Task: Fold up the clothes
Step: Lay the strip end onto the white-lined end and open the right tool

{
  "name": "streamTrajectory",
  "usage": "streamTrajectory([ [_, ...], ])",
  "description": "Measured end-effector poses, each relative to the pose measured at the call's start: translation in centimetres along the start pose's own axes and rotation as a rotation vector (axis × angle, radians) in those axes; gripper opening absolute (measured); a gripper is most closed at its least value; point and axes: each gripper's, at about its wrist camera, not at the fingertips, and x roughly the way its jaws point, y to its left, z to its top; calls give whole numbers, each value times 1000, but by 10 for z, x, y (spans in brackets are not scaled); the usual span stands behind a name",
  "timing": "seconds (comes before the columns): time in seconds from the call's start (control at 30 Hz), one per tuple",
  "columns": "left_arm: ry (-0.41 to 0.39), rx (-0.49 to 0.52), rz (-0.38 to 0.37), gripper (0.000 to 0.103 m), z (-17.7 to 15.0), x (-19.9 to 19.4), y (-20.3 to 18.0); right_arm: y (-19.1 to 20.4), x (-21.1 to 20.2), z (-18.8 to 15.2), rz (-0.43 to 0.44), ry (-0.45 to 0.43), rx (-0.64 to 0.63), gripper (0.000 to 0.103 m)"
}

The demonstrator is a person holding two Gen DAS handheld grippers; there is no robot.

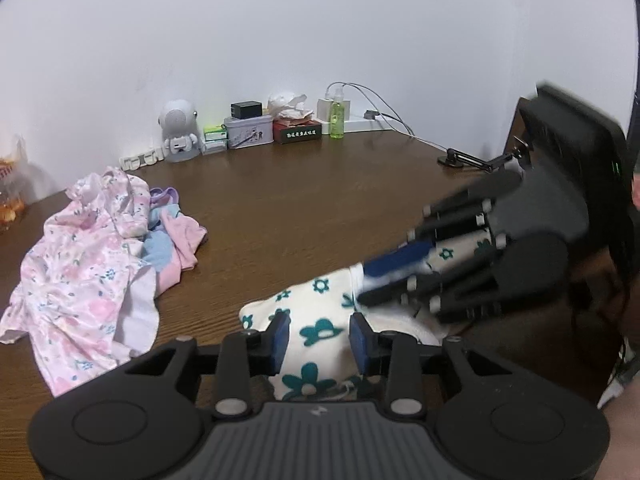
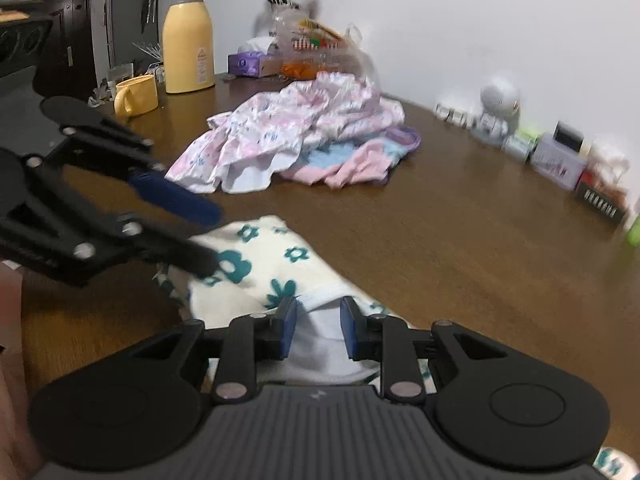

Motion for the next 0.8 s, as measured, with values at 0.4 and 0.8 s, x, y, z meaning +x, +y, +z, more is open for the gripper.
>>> streamTrajectory([
  [0.4,64,23,-15,32,-13,20,-4,0,-2,6,-20,-18,-1,24],
  [0.8,44,-71,-22,64,-10,8,5,14,5,-10,22,-9,24,26],
])
